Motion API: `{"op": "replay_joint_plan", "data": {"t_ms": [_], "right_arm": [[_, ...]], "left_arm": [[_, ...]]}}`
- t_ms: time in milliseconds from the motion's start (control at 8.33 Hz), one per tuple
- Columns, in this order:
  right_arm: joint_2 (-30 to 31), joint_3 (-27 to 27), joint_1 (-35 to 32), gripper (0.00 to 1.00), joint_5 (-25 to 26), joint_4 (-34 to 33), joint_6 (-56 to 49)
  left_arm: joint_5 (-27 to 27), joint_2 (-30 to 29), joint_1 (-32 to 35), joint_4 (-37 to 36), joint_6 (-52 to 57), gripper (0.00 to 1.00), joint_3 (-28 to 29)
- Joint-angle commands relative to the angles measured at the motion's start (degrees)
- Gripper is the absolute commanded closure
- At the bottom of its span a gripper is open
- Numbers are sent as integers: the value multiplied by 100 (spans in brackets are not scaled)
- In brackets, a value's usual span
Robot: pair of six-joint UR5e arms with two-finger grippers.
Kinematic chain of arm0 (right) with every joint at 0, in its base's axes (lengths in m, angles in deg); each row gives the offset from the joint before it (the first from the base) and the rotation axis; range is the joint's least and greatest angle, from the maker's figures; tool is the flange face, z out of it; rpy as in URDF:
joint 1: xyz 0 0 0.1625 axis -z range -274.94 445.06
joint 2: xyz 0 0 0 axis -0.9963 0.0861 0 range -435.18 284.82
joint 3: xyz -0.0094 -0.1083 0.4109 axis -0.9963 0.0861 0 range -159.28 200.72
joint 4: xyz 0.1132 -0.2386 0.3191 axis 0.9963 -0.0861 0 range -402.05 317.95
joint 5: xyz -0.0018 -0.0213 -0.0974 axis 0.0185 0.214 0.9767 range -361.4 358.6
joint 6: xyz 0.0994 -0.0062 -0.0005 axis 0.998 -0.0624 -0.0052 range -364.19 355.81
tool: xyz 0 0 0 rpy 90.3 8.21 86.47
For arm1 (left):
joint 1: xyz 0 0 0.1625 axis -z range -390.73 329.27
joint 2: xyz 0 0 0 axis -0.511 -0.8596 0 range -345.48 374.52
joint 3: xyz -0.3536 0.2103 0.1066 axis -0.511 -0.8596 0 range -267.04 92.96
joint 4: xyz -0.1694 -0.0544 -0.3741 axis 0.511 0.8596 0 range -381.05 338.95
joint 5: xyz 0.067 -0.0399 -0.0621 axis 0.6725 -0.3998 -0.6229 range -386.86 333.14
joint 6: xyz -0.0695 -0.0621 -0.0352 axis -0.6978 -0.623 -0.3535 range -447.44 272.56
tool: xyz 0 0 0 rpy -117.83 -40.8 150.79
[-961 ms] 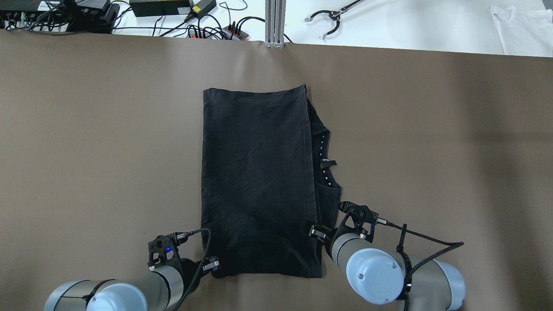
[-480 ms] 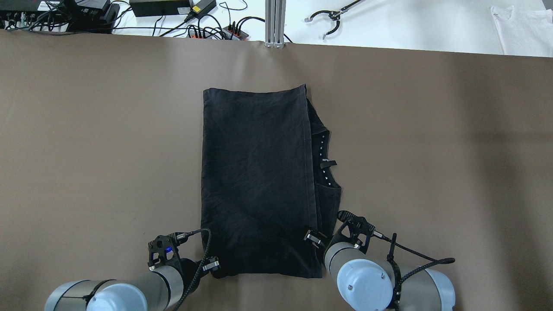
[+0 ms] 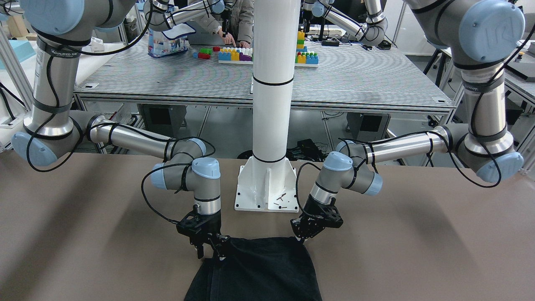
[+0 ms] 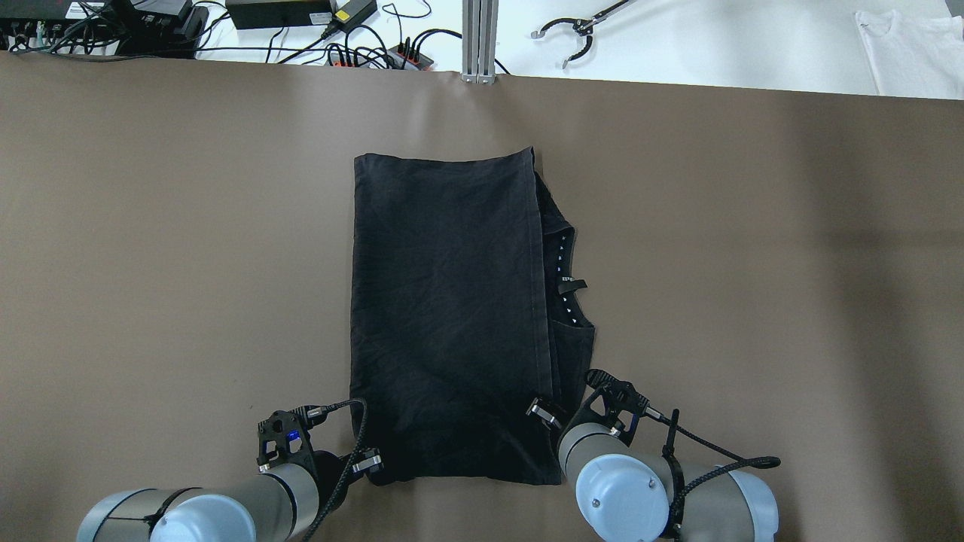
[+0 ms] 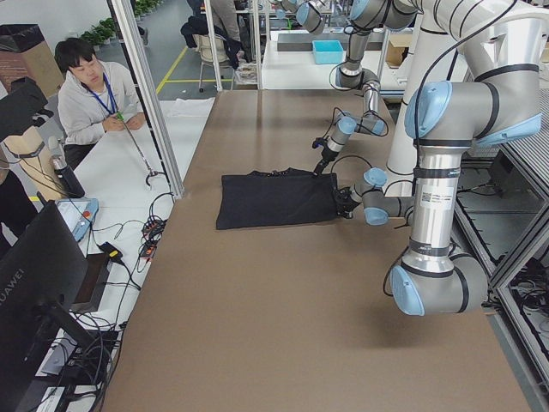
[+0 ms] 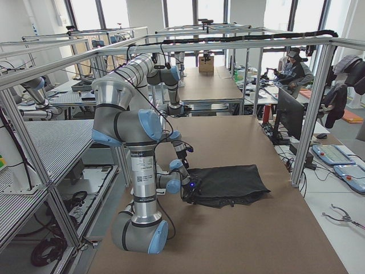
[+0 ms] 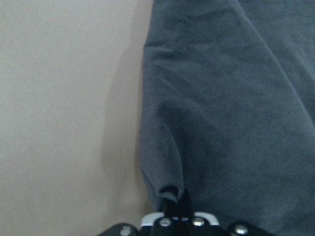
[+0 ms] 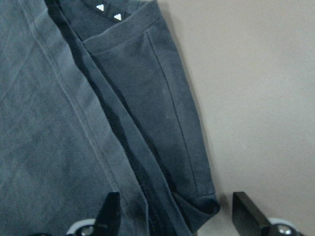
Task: Fold clothes
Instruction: 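Pinch the other near corner with the right gripper while the left gripper holds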
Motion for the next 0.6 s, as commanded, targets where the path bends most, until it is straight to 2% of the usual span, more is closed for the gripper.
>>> {"op": "replay_joint_plan", "data": {"t_ms": [0,240,480], "right_arm": [[-152,57,33,45,82,0,146],[-152,57,41,77,91,-9,226],[-135,49,41,99,91,-44,191]], "left_arm": [[0,5,0,0,9,100,0],[0,5,0,0,9,100,0],[0,5,0,0,9,100,0]]}}
